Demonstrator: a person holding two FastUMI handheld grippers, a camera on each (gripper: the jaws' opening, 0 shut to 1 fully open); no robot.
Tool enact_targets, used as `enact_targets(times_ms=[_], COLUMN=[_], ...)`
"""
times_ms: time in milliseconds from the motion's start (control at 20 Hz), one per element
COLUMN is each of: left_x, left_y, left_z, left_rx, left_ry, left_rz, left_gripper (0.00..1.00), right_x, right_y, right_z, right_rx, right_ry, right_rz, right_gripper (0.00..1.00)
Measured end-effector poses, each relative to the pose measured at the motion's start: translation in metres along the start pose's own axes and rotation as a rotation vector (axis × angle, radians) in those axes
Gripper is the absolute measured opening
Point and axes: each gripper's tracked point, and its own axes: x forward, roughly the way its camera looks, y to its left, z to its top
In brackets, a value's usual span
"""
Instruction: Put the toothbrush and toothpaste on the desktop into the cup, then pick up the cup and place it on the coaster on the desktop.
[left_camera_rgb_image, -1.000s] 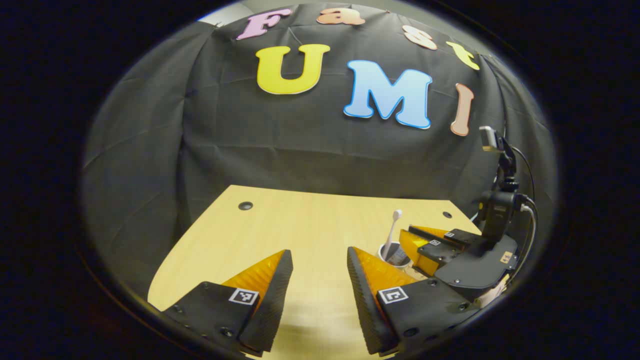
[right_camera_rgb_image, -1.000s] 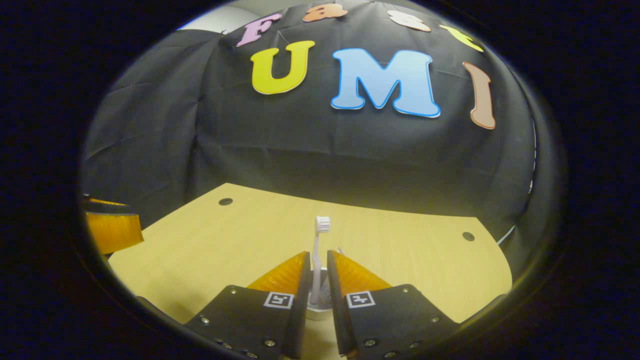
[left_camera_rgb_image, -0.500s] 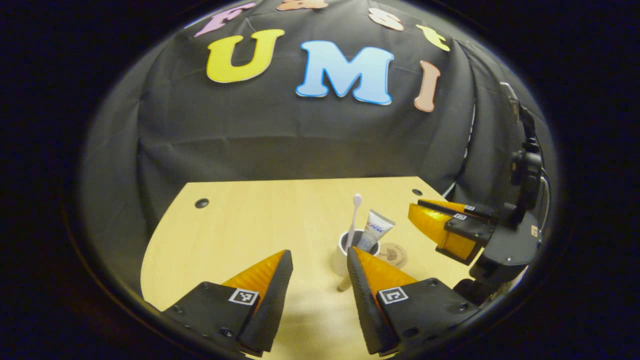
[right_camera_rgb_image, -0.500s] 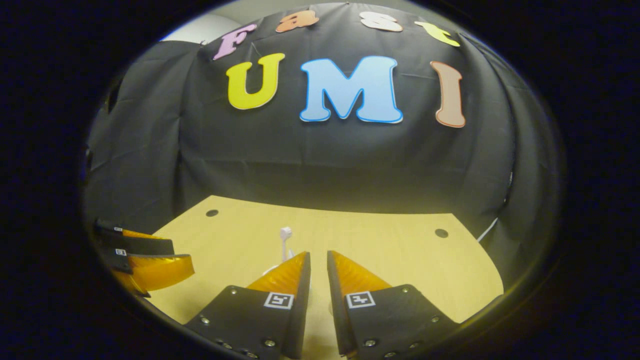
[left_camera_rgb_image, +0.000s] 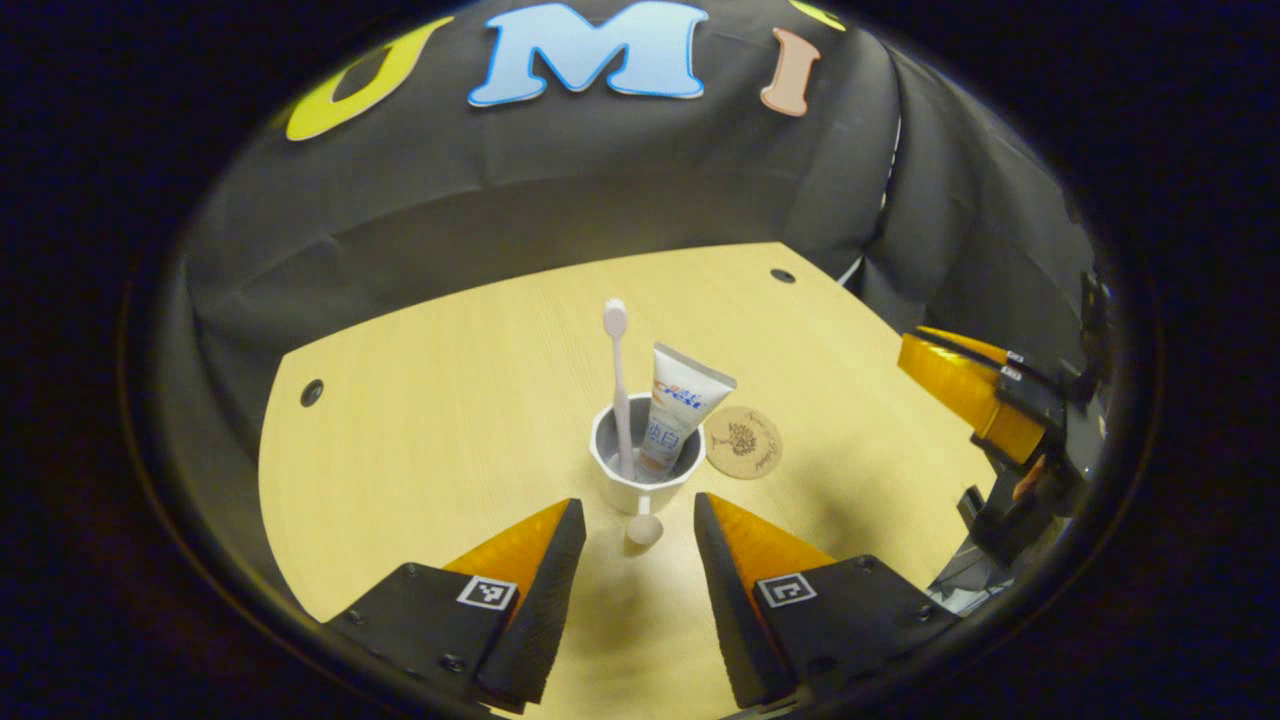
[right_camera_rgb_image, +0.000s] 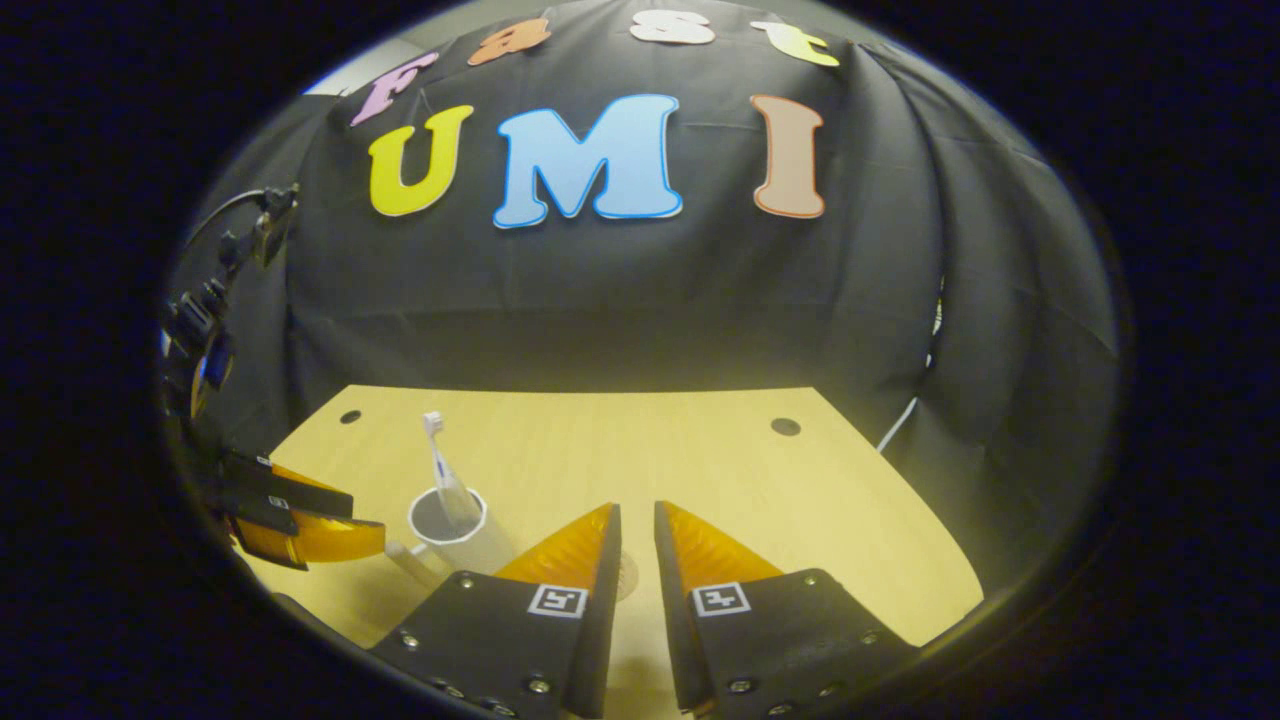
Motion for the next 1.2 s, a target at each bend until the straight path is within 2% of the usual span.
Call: enact_targets(times_ms=[50,300,400,450,500,550,750,950,1050,1100,1150,1200], left_x=[0.007,0.026,0.039,0.044,0.049,0.055,0.064,0.061,0.064,0.065,0.066,0.066], left_y=[0.0,0.004,0.0,0.0,0.0,0.001,0.005,0.004,0.007,0.008,0.008,0.008], left_z=[-0.005,-0.02,-0.024,-0.025,-0.025,-0.025,-0.034,-0.038,-0.042,-0.043,-0.044,-0.045], left_rx=[0.014,0.087,0.114,0.131,0.152,0.173,0.23,0.211,0.213,0.211,0.211,0.212], left_ry=[0.036,0.206,0.264,0.292,0.314,0.333,0.411,0.451,0.463,0.464,0.467,0.474], left_rz=[-0.006,-0.006,-0.009,-0.01,-0.007,-0.005,0.001,-0.002,0.012,0.016,0.015,0.013], left_gripper=[0.7,0.73,0.7,0.73,0.7,0.73,0.73,0.7,0.63,0.4,0.35,0.35], right_x=[-0.002,-0.012,-0.014,-0.015,-0.014,-0.014,-0.008,-0.005,-0.003,-0.002,-0.001,-0.001], right_y=[-0.008,-0.039,-0.047,-0.048,-0.051,-0.055,-0.067,-0.078,-0.081,-0.083,-0.083,-0.083], right_z=[-0.003,-0.027,-0.036,-0.039,-0.042,-0.047,-0.059,-0.067,-0.072,-0.075,-0.078,-0.079], right_rx=[0.012,0.05,0.056,0.058,0.059,0.059,0.072,0.094,0.104,0.11,0.115,0.119], right_ry=[0.008,0.056,0.075,0.085,0.093,0.098,0.121,0.146,0.16,0.165,0.17,0.175], right_rz=[-0.012,-0.059,-0.068,-0.069,-0.071,-0.075,-0.09,-0.107,-0.112,-0.113,-0.114,-0.114], right_gripper=[0.24,0.24,0.24,0.24,0.24,0.24,0.24,0.24,0.24,0.24,0.25,0.24])
